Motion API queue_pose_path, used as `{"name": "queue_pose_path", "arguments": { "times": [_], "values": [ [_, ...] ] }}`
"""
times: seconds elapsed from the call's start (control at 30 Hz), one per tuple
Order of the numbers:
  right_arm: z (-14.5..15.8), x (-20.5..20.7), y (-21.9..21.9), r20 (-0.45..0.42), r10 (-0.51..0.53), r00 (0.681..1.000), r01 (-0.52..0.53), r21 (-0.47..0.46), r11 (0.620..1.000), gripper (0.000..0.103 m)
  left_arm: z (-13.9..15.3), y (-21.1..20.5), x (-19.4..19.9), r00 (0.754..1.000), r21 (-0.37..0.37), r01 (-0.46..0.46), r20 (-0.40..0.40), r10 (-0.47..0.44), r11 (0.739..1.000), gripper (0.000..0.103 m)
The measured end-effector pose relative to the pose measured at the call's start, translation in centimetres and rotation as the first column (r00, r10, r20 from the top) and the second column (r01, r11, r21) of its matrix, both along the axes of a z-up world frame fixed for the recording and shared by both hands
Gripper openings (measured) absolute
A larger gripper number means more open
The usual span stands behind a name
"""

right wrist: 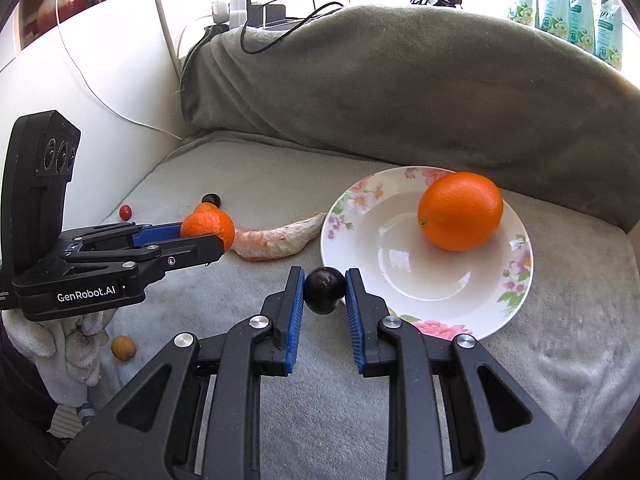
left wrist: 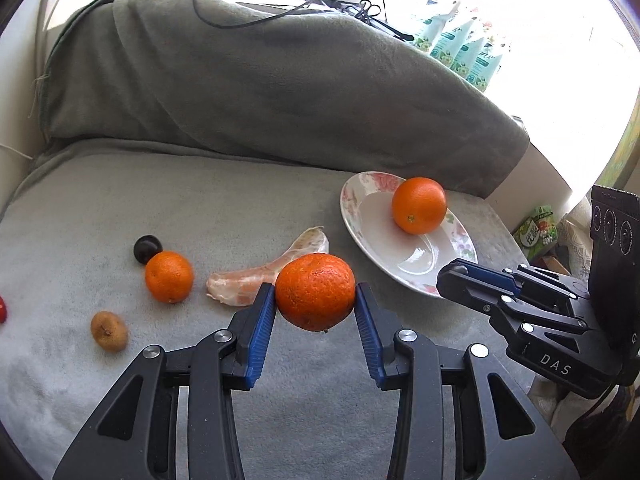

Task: Organize fruits
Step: 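Place the mandarin and the dark plum into the plate with both grippers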

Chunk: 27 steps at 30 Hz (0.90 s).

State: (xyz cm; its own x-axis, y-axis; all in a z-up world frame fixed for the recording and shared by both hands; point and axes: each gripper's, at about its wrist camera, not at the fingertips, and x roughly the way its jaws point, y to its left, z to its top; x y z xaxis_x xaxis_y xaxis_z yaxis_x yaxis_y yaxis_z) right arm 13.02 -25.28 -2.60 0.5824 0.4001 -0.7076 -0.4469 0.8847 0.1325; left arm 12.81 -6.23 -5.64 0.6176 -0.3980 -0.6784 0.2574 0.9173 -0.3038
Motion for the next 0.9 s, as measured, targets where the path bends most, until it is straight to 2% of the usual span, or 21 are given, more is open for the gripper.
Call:
{"name": "queue_pose_path", "arguments": {
  "times": [0.33,0.9],
  "values": [
    [0.0,0.6,-2.8,0.022,-0.097,0.995,0.097,-0.004,0.995,0.022,0.7,-4.6,1.8,0.996,0.011,0.072,0.043,-0.072,0.997,0.039],
    [-0.9,1.8,-5.1,0.003,-0.174,0.985,0.174,-0.010,0.985,0.022,0.5,-7.3,2.5,0.992,0.063,0.112,0.042,-0.115,0.992,0.039]
  ]
}}
